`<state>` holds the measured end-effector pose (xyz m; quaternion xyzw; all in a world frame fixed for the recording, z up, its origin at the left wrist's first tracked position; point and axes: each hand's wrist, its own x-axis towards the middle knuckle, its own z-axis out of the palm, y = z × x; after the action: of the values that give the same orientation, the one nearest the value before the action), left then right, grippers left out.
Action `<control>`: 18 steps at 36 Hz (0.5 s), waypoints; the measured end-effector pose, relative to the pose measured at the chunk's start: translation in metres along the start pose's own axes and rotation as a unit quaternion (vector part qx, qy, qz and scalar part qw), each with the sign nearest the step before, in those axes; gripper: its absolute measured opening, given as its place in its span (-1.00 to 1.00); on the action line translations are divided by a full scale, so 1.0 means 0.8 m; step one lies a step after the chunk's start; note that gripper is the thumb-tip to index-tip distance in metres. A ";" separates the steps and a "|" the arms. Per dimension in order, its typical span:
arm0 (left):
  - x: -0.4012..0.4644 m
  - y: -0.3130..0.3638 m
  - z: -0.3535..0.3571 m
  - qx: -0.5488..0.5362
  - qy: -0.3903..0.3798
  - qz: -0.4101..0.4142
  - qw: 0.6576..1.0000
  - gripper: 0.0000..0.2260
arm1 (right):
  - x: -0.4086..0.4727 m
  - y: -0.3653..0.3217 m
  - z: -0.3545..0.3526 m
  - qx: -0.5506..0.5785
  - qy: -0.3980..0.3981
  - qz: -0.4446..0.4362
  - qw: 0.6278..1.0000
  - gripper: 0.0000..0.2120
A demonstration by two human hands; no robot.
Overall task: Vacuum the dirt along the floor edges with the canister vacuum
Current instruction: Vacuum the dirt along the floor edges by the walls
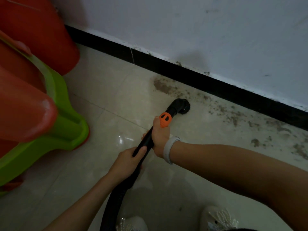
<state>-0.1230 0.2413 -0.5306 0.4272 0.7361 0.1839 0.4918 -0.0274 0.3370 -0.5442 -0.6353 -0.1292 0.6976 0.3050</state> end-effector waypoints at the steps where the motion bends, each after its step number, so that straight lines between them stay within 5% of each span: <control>1: 0.000 -0.002 -0.001 0.004 0.015 -0.002 1.000 -0.66 | 0.001 0.001 0.005 0.001 -0.006 0.002 1.000 -0.70; 18: 0.023 -0.018 -0.030 -0.064 0.152 -0.094 0.982 -0.46 | 0.034 -0.006 0.104 -0.122 -0.108 0.008 0.987 -0.46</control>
<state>-0.1534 0.2513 -0.5403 0.2904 0.8258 0.2467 0.4159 -0.1064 0.3740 -0.5504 -0.5899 -0.2401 0.7436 0.2036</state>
